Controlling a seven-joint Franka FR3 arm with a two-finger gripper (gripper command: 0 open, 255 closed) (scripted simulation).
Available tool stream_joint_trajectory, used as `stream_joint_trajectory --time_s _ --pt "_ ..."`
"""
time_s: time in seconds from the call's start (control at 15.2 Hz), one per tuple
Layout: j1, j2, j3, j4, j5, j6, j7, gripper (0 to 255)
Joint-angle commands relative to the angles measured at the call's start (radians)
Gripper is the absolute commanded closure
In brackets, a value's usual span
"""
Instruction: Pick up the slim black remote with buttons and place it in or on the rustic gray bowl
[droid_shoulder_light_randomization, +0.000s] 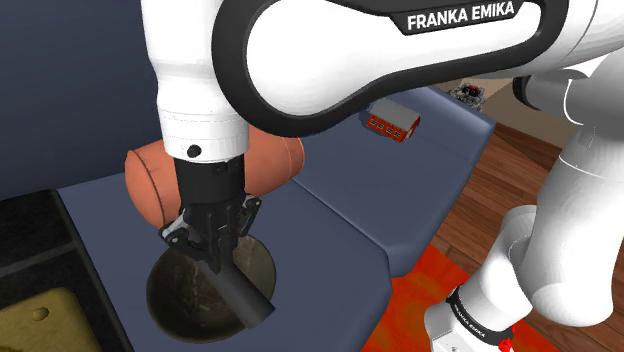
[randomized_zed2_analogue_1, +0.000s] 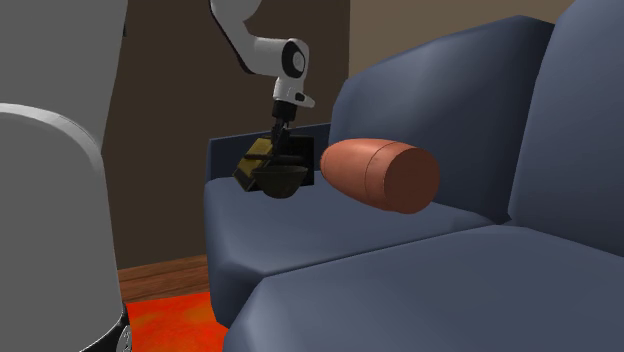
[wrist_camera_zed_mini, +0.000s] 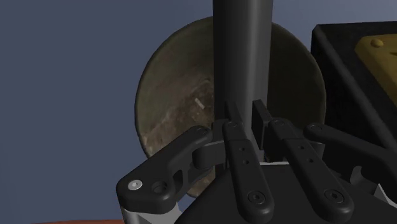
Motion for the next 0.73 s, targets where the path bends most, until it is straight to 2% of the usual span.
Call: stream_joint_trajectory --time_s 0.0,0.33,0.66 --pt "-0.001 0.002 -0.001 -0.022 -0.001 0.024 -0.003 255" --pt "0.002 0.02 -0.004 -0.065 -0.008 0.083 -0.006 255" --pt "0.002 0.02 -0.003 -0.065 -0.008 0.083 -0.006 255"
